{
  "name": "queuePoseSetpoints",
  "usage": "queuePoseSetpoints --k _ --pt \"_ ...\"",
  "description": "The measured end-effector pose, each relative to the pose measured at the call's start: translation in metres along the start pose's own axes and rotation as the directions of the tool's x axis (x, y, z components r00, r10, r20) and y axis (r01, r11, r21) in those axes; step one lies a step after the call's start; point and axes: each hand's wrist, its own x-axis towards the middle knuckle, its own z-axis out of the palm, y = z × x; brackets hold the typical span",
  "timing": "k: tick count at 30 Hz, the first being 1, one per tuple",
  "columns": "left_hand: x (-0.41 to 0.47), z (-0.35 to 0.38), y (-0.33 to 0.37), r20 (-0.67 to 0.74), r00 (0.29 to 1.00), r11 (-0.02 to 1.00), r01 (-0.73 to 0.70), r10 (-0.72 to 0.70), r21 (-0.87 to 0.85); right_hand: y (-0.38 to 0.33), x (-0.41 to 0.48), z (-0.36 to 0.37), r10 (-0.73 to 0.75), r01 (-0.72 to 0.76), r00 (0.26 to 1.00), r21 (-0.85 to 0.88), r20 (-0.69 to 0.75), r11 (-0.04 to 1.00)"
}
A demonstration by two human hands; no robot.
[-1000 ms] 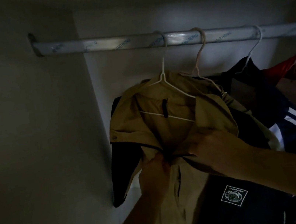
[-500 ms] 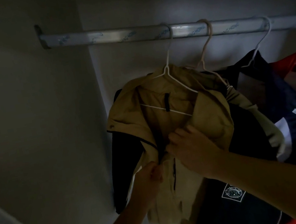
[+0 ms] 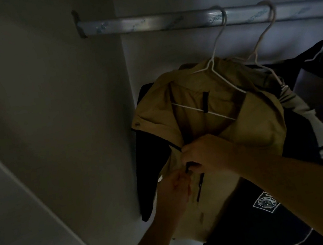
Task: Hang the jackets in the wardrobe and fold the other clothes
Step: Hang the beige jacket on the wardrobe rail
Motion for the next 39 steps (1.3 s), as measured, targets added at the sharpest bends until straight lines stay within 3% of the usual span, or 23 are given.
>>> queuePoseSetpoints --k 4,7,9,11,15,19,22,25,33,39 --pt "0.002 -0.001 -0.007 -0.072 0.996 0.997 0.046 -0.050 -0.064 0.006 -0.004 0.005 0.120 -0.118 0.993 0.176 0.001 0.977" --pt "0.009 0.003 -0.018 0.022 0.999 0.974 0.018 -0.024 0.227 0.013 -0.009 0.002 0.246 -0.239 0.969 0.308 0.016 0.921" --pt "0.017 0.012 -0.023 0.121 0.992 0.891 -0.071 0.019 0.448 0.014 -0.011 -0.002 0.297 -0.272 0.955 0.386 -0.004 0.881" --pt "0.029 0.027 -0.018 0.099 0.988 0.827 -0.157 0.122 0.540 0.010 -0.014 -0.007 0.298 -0.278 0.955 0.395 0.010 0.876" --pt "0.048 0.044 -0.008 0.050 0.990 0.698 -0.127 0.129 0.704 0.005 -0.021 -0.014 0.307 -0.303 0.951 0.320 0.037 0.898" --pt "0.049 0.045 -0.010 0.139 0.987 0.653 -0.157 0.080 0.741 0.011 -0.028 -0.031 0.356 -0.338 0.934 0.242 -0.032 0.909" --pt "0.044 0.043 -0.014 0.177 0.976 0.517 -0.216 0.124 0.828 0.013 -0.030 -0.053 0.360 -0.334 0.929 0.223 -0.088 0.916" --pt "0.040 0.042 -0.009 0.173 0.970 0.472 -0.234 0.171 0.850 0.007 -0.035 -0.071 0.333 -0.309 0.937 0.204 -0.100 0.929" --pt "0.040 0.037 0.003 0.139 0.983 0.454 -0.180 0.124 0.873 -0.002 -0.047 -0.106 0.343 -0.311 0.933 0.229 -0.112 0.922" --pt "0.042 0.033 -0.004 0.070 0.994 0.507 -0.102 0.082 0.856 -0.013 -0.045 -0.117 0.332 -0.300 0.939 0.262 -0.087 0.917"
